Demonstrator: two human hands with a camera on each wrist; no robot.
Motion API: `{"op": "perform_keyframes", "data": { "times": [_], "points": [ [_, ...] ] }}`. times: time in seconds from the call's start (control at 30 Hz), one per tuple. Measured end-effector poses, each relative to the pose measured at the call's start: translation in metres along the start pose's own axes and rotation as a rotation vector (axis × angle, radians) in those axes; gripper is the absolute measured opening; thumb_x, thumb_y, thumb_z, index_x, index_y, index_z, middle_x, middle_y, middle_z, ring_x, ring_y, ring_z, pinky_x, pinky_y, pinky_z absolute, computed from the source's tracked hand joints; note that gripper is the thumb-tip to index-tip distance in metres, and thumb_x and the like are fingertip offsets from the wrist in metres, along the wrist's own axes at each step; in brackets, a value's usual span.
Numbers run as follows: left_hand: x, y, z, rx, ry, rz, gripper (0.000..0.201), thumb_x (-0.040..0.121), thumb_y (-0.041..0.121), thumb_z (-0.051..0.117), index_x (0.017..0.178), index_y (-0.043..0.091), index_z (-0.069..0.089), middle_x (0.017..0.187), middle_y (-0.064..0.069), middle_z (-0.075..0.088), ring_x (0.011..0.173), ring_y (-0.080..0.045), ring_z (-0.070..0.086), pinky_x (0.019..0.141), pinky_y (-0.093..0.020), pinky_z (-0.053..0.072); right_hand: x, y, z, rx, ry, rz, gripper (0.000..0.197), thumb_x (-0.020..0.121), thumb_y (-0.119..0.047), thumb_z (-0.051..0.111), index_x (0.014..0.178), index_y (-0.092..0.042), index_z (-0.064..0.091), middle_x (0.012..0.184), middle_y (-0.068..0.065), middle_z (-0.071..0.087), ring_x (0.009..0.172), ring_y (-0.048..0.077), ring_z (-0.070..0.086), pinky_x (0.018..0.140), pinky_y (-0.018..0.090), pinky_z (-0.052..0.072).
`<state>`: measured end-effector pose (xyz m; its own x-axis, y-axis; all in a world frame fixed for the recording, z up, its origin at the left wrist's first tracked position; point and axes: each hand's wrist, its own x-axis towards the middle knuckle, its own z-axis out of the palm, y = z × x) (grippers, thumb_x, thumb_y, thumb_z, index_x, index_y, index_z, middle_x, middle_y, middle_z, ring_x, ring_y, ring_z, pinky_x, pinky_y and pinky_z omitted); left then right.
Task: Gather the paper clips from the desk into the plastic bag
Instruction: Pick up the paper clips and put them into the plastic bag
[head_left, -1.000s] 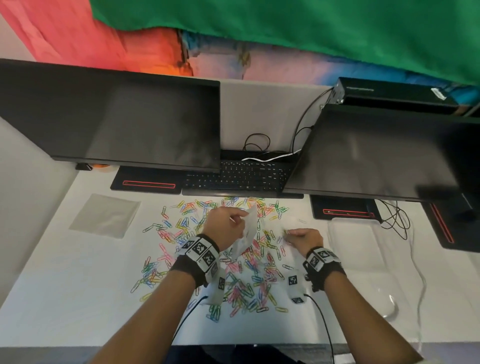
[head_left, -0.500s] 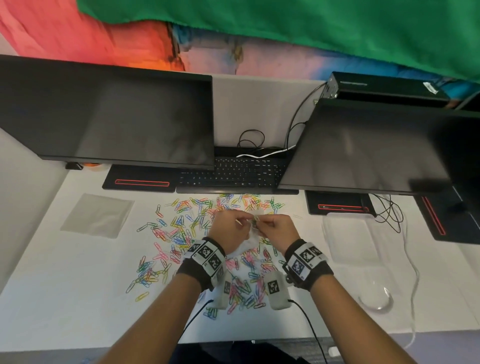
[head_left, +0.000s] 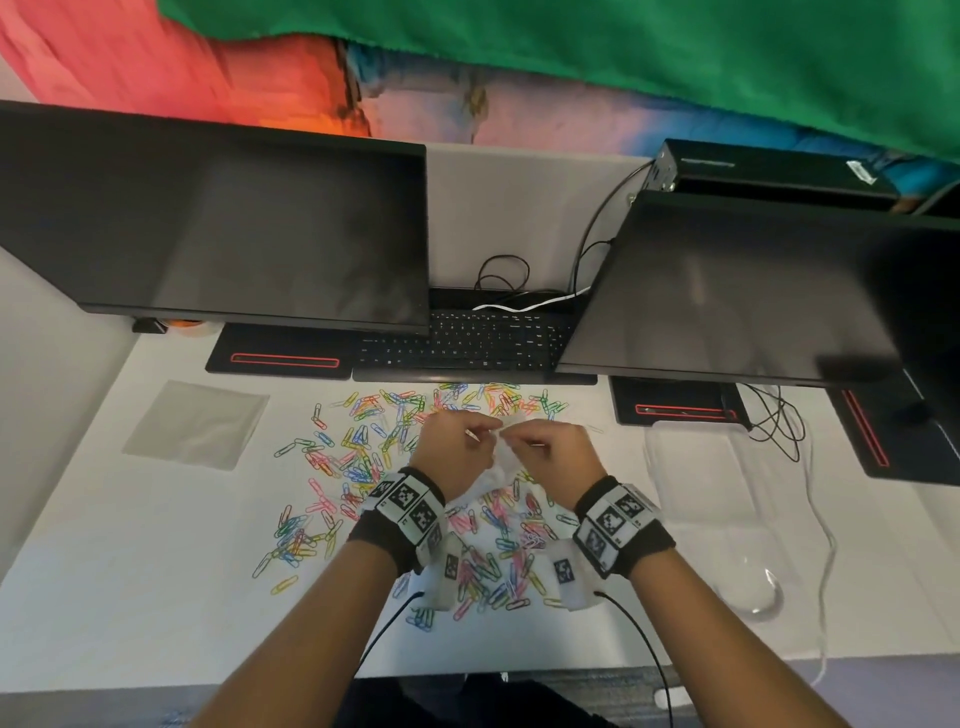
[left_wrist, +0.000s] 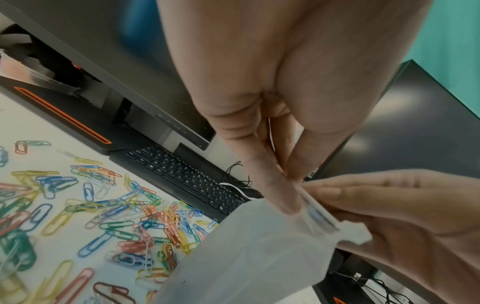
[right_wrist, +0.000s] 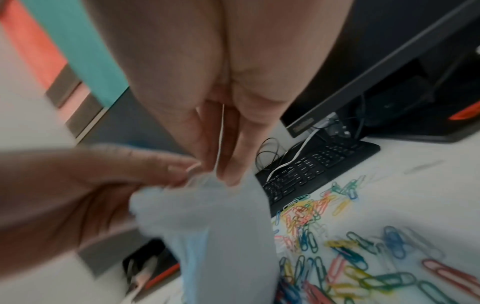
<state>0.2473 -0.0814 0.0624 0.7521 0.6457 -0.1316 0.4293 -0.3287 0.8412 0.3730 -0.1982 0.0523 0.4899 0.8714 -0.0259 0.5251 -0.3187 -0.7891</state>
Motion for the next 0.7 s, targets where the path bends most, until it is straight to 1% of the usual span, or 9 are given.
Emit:
{"op": "perform_keyframes", "data": {
  "times": [0.07,0.13,0.23,0.3,0.4,0.5,0.6,0.63,0.7],
  "points": [
    [-0.002,-0.002,-0.005,0.008,0.021,-0.008,0.025,0.092,0.004,0.057,0.109,0.011,0.074,0.082,-0.005,0.076,0.066,-0.015,0.073,0.068,-0.021,0.06,-0.005,0.013,-0.012,0.053,0.129,0.088,0.017,0.091,-0.012,0.063,0.102,-0.018,0.074,0.096,-0.008,0.072,0.086,0.003,0.067,0.081,0.018,0.055],
    [-0.005,-0.004,-0.012,0.025,0.039,-0.01,0.025,0.092,0.006,0.057,0.109,0.013,0.075,0.079,-0.001,0.074,0.066,-0.015,0.072,0.068,-0.025,0.06,-0.012,0.04,-0.022,-0.143,0.141,0.211,0.022,0.091,-0.012,0.061,0.11,-0.017,0.071,0.11,0.0,0.071,0.099,0.013,0.066,0.093,0.027,0.052],
    [-0.007,-0.008,-0.021,0.02,0.048,-0.028,0.025,0.092,0.007,0.058,0.109,0.016,0.074,0.073,0.005,0.071,0.062,-0.013,0.072,0.062,-0.025,0.059,-0.032,0.082,-0.02,-0.508,-0.154,0.53,0.049,0.096,-0.026,0.052,0.142,-0.011,0.042,0.144,0.012,0.045,0.131,0.027,0.045,0.109,0.032,0.034],
    [-0.009,-0.008,-0.025,0.013,0.058,-0.039,0.026,0.091,0.008,0.058,0.11,0.017,0.074,0.071,0.004,0.072,0.061,-0.015,0.072,0.063,-0.029,0.061,-0.049,0.094,-0.002,-0.535,-0.276,0.617,0.06,0.099,-0.033,0.044,0.149,-0.009,0.023,0.156,0.016,0.021,0.142,0.033,0.025,0.116,0.036,0.024],
    [-0.01,-0.01,-0.026,0.025,0.072,-0.027,0.027,0.091,0.008,0.057,0.111,0.017,0.074,0.068,0.002,0.073,0.059,-0.014,0.071,0.062,-0.025,0.061,-0.064,0.085,0.027,-0.56,-0.355,0.515,0.062,0.102,-0.033,0.034,0.153,-0.012,0.006,0.16,0.018,-0.004,0.147,0.038,0.002,0.119,0.042,0.011],
    [-0.011,-0.012,-0.022,0.043,0.071,-0.017,0.026,0.092,0.009,0.057,0.109,0.019,0.074,0.071,0.002,0.074,0.058,-0.008,0.07,0.063,-0.018,0.057,-0.063,0.071,0.047,-0.596,-0.418,0.351,0.061,0.102,-0.024,0.031,0.153,-0.018,-0.001,0.16,0.014,-0.008,0.147,0.038,-0.003,0.12,0.044,0.012],
    [-0.014,-0.014,-0.018,0.06,0.052,0.0,0.026,0.093,0.009,0.056,0.109,0.019,0.075,0.076,0.0,0.076,0.057,-0.006,0.069,0.065,-0.017,0.057,-0.058,0.071,0.057,-0.598,-0.467,0.266,0.069,0.095,-0.017,0.042,0.152,-0.025,0.006,0.161,0.008,-0.002,0.147,0.038,0.004,0.117,0.047,0.025],
    [-0.015,-0.014,-0.018,0.068,0.049,0.003,0.027,0.092,0.009,0.055,0.109,0.019,0.075,0.077,0.0,0.076,0.056,-0.005,0.068,0.065,-0.016,0.057,-0.057,0.074,0.059,-0.616,-0.474,0.239,0.071,0.091,-0.013,0.048,0.152,-0.025,0.012,0.16,0.007,0.003,0.146,0.038,0.01,0.114,0.047,0.031],
    [-0.015,-0.016,-0.017,0.067,0.043,-0.003,0.027,0.092,0.009,0.055,0.109,0.018,0.075,0.079,0.0,0.076,0.059,-0.007,0.07,0.067,-0.021,0.059,-0.056,0.078,0.061,-0.673,-0.411,0.143,0.065,0.087,-0.004,0.053,0.146,-0.021,0.03,0.151,0.009,0.028,0.133,0.034,0.036,0.104,0.04,0.044]
  ]
}}
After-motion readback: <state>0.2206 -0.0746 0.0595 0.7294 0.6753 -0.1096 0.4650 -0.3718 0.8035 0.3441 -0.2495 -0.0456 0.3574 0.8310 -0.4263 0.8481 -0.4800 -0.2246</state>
